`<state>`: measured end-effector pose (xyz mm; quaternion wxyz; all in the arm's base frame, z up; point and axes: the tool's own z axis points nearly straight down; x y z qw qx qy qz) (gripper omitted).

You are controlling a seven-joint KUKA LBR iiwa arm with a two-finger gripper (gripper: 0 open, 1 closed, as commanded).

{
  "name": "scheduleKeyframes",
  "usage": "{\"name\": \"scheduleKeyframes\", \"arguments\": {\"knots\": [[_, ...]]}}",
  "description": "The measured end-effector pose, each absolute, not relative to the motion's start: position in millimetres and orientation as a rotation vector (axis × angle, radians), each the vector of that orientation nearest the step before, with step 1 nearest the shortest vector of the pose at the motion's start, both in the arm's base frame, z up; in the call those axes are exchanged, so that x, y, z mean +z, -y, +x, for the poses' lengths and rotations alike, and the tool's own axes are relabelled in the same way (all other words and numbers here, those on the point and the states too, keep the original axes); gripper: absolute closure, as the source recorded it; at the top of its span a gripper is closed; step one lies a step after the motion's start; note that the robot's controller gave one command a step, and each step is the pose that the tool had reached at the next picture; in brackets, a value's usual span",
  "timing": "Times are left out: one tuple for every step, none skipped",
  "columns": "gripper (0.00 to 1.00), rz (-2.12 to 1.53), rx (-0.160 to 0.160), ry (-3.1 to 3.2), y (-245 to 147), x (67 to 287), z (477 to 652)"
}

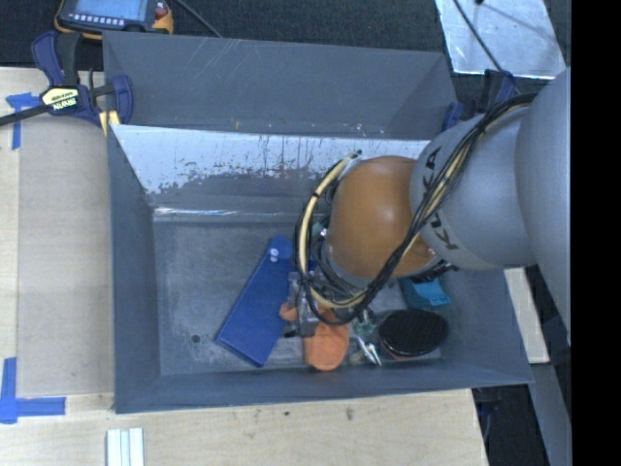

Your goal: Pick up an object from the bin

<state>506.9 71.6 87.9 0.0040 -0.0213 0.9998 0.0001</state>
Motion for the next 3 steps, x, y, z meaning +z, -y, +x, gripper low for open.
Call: {"name": "scheduleKeyframes", "arguments": {"knots": [[0.0, -0.086, 0.001, -3.134, -77.4, 102.1, 507.9], [1.0, -0.087, 0.002, -3.134, -77.7, 102.1, 508.2], [1.0, -0.087, 0.002, -3.134, -77.7, 102.1, 508.2]]}}
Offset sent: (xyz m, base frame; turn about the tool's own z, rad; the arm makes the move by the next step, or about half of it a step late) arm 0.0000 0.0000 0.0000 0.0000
